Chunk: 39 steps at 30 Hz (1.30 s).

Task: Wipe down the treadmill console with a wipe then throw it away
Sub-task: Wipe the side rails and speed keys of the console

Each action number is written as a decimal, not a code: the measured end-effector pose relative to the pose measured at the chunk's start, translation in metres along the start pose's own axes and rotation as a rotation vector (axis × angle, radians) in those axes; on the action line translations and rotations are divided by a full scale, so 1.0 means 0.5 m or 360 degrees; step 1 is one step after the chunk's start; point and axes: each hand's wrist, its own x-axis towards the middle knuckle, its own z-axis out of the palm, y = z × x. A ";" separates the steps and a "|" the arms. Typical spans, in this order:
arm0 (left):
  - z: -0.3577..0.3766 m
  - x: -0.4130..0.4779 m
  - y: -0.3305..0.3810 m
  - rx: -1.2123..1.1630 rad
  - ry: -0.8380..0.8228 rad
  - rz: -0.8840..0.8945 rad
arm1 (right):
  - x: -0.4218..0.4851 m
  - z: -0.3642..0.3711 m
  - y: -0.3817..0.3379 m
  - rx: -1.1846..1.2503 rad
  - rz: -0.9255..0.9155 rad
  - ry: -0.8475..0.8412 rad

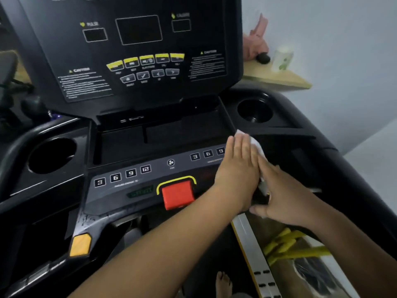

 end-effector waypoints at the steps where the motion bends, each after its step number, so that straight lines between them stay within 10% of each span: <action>1: 0.007 -0.012 0.020 -0.0019 0.0040 0.0066 | -0.024 0.006 0.010 0.0043 0.0013 0.0010; 10: 0.069 -0.133 0.034 0.0092 -0.0110 0.0026 | -0.045 0.022 -0.027 -0.0487 -0.0204 -0.0027; 15: 0.035 -0.035 -0.045 0.0060 0.0085 -0.0254 | 0.093 -0.028 -0.048 -0.0157 -0.0171 -0.0027; 22: 0.047 -0.103 0.057 -0.0051 0.0151 0.0109 | -0.053 -0.009 0.012 -0.0002 0.0062 -0.0137; 32: 0.082 -0.183 -0.086 0.0041 0.0326 -0.0502 | 0.055 0.041 -0.156 -0.0539 -0.0235 0.0126; 39: 0.104 -0.268 -0.075 -0.0284 0.0229 -0.0653 | -0.028 0.080 -0.228 -0.0657 -0.0264 -0.0257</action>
